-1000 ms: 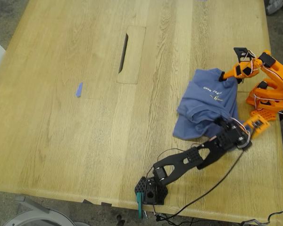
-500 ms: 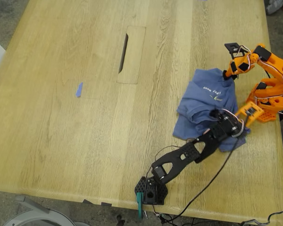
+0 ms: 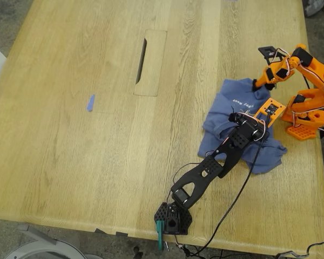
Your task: Fold a T-shirt
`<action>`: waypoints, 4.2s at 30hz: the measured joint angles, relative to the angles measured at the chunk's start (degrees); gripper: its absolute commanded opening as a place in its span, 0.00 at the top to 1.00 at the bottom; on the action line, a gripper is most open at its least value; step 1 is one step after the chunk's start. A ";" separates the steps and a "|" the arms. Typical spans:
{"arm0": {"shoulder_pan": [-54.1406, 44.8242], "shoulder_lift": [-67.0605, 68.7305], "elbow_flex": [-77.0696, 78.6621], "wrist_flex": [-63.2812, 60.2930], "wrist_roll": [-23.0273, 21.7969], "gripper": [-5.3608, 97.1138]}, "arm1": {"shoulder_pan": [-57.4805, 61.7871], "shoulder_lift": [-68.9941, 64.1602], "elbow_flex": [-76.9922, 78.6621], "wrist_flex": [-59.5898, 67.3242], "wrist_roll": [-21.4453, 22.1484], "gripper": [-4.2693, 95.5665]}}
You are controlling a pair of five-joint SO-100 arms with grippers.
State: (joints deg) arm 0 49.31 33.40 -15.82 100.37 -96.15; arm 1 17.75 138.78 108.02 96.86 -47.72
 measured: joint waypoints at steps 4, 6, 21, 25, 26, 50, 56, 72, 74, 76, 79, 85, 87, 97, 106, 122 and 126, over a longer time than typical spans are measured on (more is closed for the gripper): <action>-0.26 0.00 0.00 0.00 0.00 0.40 | -1.76 2.37 4.66 0.09 1.05 0.90; -0.79 0.00 0.00 -0.62 0.00 0.46 | -3.34 3.16 6.15 -0.18 1.05 0.96; -11.69 -5.62 0.00 -21.45 -5.10 0.95 | -12.13 2.99 26.10 -23.38 2.81 0.96; -13.45 -9.40 0.00 -23.99 -5.98 0.95 | -12.39 2.99 32.26 -29.44 2.81 0.96; -13.80 -10.11 0.00 -24.17 -6.06 0.95 | -12.74 2.99 33.75 -30.76 2.81 0.96; -20.65 -12.48 -1.05 1.93 -6.50 0.95 | 4.31 31.38 54.05 -23.03 0.09 0.96; -22.68 -11.51 -1.05 4.92 -5.89 0.93 | 8.44 32.70 54.05 -21.45 -0.53 0.96; -33.22 0.79 -1.05 5.01 -5.89 0.91 | 18.72 27.42 45.00 -23.55 -2.11 0.96; -33.31 3.08 -1.05 5.01 -5.89 0.92 | 19.34 24.35 41.04 -24.17 -2.11 0.96; -32.17 5.10 -1.05 5.01 -6.33 0.94 | 18.28 20.65 36.21 -24.17 -2.11 0.96; -28.30 6.42 -1.05 5.01 -6.77 0.95 | 15.64 14.50 28.48 -24.17 -2.02 0.96; -18.81 6.33 -1.05 5.01 -6.94 0.95 | 5.36 7.03 23.29 -24.17 -0.26 0.96; -16.52 5.71 -1.05 4.57 -7.29 0.95 | 1.32 5.71 23.29 -24.35 0.70 0.96; -14.06 -9.84 -1.05 -7.91 -7.65 0.95 | -13.10 -5.36 24.52 -31.82 2.99 0.96; -15.12 -16.00 -1.05 -10.99 -7.65 0.95 | -14.41 -6.24 32.43 -37.79 3.52 0.96; -14.15 -12.04 4.83 4.66 -9.14 0.95 | -1.58 2.72 46.14 -44.03 3.69 0.96; -13.97 -0.26 24.17 4.66 -9.49 0.95 | 2.37 6.42 49.13 -44.03 3.08 0.96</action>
State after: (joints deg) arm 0 35.33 33.13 8.35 105.03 -105.64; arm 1 20.13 145.20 157.15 52.82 -44.65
